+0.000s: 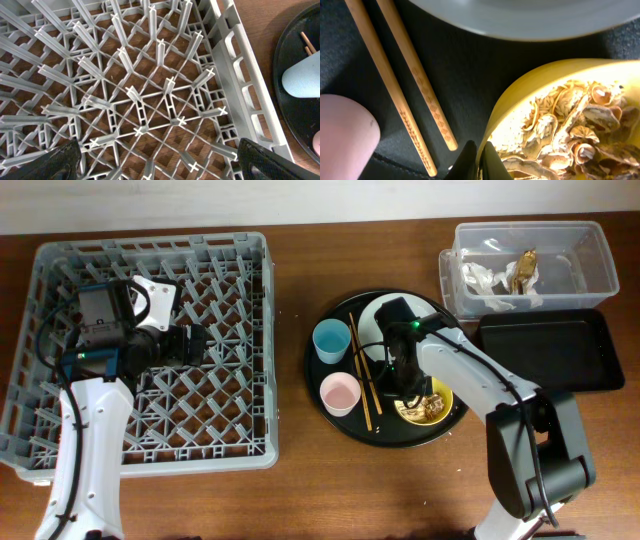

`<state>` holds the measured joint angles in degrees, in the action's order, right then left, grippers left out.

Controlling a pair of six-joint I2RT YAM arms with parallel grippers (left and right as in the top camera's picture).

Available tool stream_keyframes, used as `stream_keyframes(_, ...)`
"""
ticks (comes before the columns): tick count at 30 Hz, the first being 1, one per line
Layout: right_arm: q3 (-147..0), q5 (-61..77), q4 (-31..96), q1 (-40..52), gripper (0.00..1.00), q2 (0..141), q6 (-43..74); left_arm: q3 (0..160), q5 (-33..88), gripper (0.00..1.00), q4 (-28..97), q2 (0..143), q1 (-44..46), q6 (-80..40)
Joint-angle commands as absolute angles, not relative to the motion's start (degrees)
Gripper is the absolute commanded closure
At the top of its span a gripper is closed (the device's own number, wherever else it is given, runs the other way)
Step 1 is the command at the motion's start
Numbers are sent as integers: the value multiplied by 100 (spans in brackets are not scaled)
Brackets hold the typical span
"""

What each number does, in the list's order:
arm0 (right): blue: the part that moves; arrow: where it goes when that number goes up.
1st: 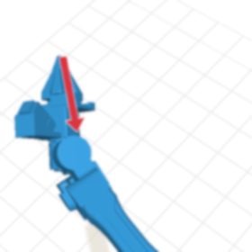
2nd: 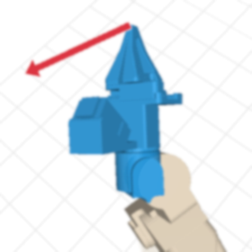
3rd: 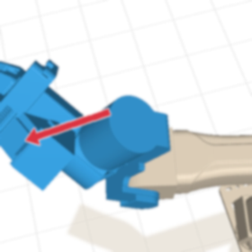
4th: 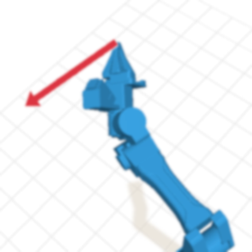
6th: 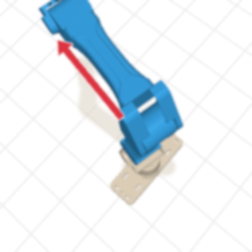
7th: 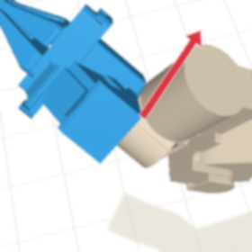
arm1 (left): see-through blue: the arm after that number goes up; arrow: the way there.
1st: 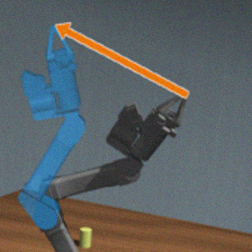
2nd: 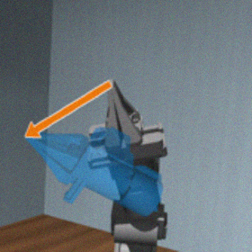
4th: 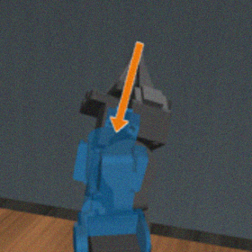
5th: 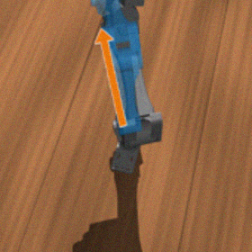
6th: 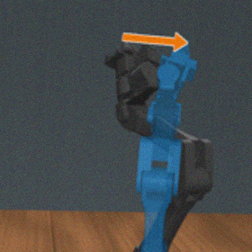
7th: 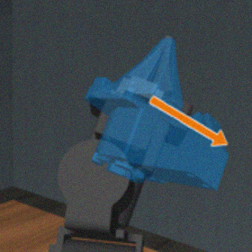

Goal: Sort waste into correct bins and load items into the dishwasher rack
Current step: 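Grasp the yellow bowl and tip the rice onto the black tray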

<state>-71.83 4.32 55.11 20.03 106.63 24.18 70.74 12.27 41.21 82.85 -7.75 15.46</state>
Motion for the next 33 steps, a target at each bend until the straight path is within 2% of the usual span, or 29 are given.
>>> stream_keyframes(1,-7878,563,6348,1975,96,10527,2119,7146,1330,0,4125,8283,-766,1594)
stream_keyframes(5,-9867,574,7741,1616,96,10088,1507,7146,1328,0,4123,8283,-766,1592)
stream_keyframes(7,-10160,847,7797,615,96,9970,1181,7146,1328,0,4125,8283,-766,1592)
stream_keyframes(10,-10158,2364,7266,-1192,96,9990,-30,7146,1330,0,4123,8283,-766,1594)
stream_keyframes(13,-10151,3699,6796,-2346,96,10204,-908,7146,1330,0,4125,8283,-766,1592)
stream_keyframes(18,-10114,5242,6657,-3146,96,11052,-1441,7146,1328,0,4125,8283,-766,1592)
stream_keyframes(22,-10114,6346,6652,-3728,96,11856,-1406,7146,1330,0,4125,8283,-766,1592)
stream_keyframes(27,-10075,7664,7236,-4576,96,12359,-1262,7146,1330,0,4125,8283,-766,1592)
stream_keyframes(29,-10066,8162,7865,-4812,96,12359,-1258,7146,1330,0,4123,8283,-766,1594)
stream_keyframes(33,-10066,8807,8123,-4923,96,12361,-1262,7146,1330,0,4125,8283,-766,1592)
